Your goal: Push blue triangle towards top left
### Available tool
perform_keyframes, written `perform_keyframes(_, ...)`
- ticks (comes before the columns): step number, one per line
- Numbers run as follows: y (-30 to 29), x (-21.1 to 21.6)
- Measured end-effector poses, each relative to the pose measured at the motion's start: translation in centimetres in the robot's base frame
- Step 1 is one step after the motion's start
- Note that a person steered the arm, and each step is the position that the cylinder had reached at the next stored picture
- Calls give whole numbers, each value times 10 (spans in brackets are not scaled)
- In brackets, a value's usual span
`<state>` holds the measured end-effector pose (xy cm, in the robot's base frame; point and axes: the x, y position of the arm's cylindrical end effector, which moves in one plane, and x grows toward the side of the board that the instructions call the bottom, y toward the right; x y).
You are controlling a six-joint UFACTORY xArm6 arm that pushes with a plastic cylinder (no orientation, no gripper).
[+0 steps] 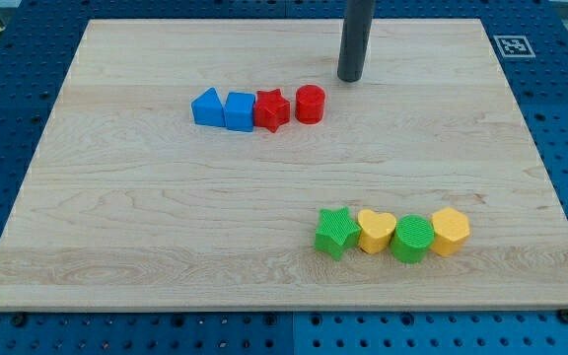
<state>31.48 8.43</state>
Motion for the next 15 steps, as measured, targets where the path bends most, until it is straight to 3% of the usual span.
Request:
perform_keyframes(2, 0, 0)
perform_keyframes(3, -32, -3)
perform_keyframes(5, -203, 7)
perform_keyframes(6, -258, 26)
perform_keyframes(8, -217, 95)
perform_keyframes(9, -176, 81)
perform_keyframes(11, -170, -16)
perform_keyframes(13, -124, -26)
perform_keyframes(14, -119, -48)
perform_keyframes(15, -181, -53)
